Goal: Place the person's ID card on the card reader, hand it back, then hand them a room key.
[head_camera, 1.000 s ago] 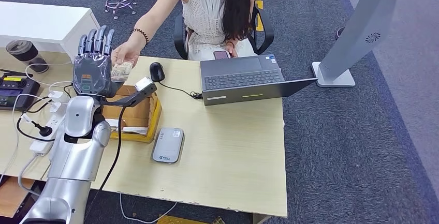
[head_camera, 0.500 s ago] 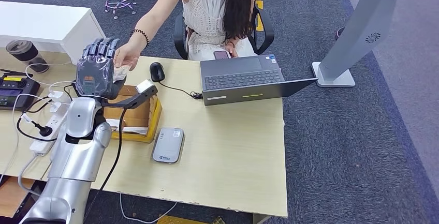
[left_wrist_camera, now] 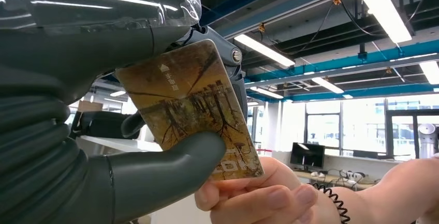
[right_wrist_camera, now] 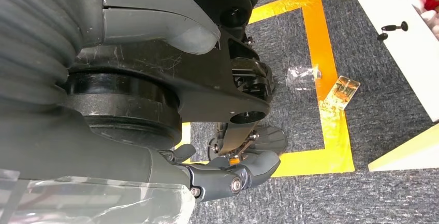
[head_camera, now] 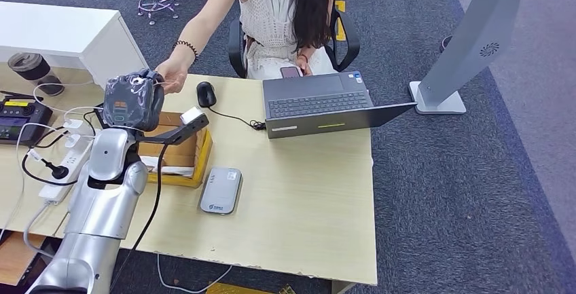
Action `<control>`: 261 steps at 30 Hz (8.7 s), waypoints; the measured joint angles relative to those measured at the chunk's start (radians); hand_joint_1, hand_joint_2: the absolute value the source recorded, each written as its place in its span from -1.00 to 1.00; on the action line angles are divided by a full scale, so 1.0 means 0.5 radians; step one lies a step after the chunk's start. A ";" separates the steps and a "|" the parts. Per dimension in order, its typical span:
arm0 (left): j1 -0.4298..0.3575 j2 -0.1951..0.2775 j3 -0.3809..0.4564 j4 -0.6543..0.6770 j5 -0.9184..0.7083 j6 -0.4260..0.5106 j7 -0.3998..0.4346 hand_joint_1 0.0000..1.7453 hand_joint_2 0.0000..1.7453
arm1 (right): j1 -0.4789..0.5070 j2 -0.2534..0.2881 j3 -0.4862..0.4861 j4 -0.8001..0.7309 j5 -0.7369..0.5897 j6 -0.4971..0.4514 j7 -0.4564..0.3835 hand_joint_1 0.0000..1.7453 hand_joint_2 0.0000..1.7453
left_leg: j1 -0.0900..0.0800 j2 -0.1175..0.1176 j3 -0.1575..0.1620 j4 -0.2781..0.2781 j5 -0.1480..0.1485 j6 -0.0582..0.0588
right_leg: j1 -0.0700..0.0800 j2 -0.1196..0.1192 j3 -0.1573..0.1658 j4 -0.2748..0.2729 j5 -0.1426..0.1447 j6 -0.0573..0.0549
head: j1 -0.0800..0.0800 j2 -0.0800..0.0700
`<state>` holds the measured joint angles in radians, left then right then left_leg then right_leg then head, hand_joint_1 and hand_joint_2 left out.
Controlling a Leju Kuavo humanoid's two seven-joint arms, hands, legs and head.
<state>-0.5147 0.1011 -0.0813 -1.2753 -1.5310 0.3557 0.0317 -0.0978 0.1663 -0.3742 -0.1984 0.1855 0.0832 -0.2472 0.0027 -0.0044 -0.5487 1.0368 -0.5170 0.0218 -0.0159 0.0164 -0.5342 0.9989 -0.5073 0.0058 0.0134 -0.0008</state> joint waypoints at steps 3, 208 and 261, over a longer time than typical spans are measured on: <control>0.000 0.000 -0.008 0.000 0.010 -0.006 -0.001 1.00 1.00 | 0.000 0.000 0.000 0.000 0.000 0.001 0.000 -1.00 1.00 | 0.000 0.000 0.000 0.000 0.000 0.000 | 0.000 0.000 0.000 0.000 0.000 0.000 | 0.000 0.000; 0.667 0.020 -0.113 -0.396 -0.002 -0.497 0.423 -1.00 1.00 | 0.039 0.058 -0.070 0.002 0.320 -0.163 0.116 -1.00 1.00 | 0.000 0.002 -0.010 0.000 0.000 0.000 | 0.000 0.001 -0.012 0.001 0.001 -0.002 | 0.000 0.000; 0.666 0.020 -0.067 -0.220 0.084 -0.539 0.381 1.00 1.00 | 0.038 0.082 -0.105 -0.003 0.390 -0.172 0.121 -1.00 1.00 | 0.000 0.001 -0.010 0.000 0.000 0.000 | 0.000 0.001 -0.012 0.001 0.001 -0.002 | 0.000 0.000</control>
<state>-0.1818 0.1110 -0.1147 -1.3852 -1.4890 0.0863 0.2224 -0.0787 0.2075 -0.4265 -0.2001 0.3804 -0.0028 -0.1865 0.0027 -0.0037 -0.5537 1.0369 -0.5171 0.0219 -0.0159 0.0171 -0.5401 0.9995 -0.5069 0.0049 0.0135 -0.0008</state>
